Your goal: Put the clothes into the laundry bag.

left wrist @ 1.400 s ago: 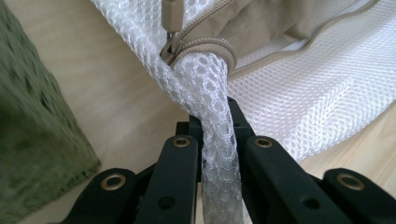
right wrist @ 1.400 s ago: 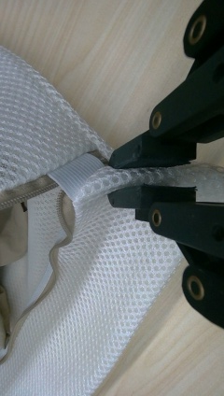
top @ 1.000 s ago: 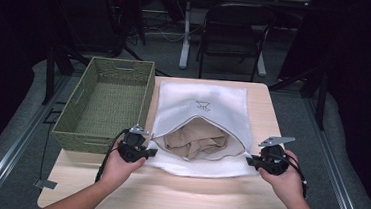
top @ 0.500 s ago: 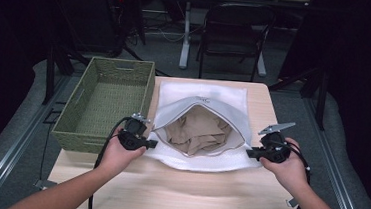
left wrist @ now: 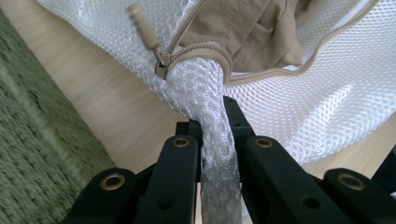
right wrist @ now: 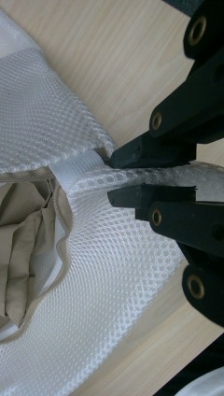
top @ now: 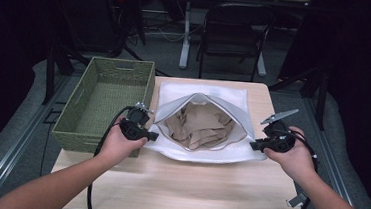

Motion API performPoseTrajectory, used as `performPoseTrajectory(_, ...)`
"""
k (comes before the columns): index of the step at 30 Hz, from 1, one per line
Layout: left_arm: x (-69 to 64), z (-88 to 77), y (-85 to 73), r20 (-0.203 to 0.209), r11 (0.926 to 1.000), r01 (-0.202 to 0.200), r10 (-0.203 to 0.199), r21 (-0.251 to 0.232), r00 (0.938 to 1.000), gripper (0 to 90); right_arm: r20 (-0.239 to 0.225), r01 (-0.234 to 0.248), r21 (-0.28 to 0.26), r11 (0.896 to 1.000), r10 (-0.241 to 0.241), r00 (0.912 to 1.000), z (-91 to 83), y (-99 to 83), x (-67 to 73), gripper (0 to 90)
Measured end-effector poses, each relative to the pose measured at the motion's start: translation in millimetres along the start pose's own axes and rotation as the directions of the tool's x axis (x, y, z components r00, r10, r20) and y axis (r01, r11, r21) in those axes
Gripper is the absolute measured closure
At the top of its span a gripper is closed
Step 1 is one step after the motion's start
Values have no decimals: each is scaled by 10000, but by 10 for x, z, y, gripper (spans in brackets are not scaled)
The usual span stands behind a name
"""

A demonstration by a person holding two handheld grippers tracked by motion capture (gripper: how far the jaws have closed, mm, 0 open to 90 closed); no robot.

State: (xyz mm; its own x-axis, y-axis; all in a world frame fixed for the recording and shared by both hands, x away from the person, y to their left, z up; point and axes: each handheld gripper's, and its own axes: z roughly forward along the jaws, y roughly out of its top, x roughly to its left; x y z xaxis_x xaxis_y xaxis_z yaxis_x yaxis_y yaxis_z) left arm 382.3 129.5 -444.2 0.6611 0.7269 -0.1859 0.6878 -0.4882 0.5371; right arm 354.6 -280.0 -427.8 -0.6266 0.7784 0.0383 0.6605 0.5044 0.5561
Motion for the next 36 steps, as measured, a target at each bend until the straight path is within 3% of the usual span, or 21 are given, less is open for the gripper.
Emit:
performPoseTrajectory(7, 36, -48, 128, -232, 9998, 1, 3, 186, 9997, 860, 87, 176, 161, 9997, -178, 9998, -52, 116, -7, 815)
performPoseTrajectory(15, 69, -134, 262, -590, 9996, 172, -159, 203, 9981, 859, 505, 339, 241, 9991, -351, 9981, -135, 273, -9, 815)
performPoseTrajectory(20, 85, -171, 321, -589, 9993, 278, -263, 255, 9979, 859, 540, 339, 242, 9991, -351, 9979, -171, 337, -26, 815)
performPoseTrajectory(36, 195, -271, 584, -705, 9978, 580, -557, 307, 9960, 856, 498, -157, 394, 9991, 137, 9987, -281, 618, -167, 815)
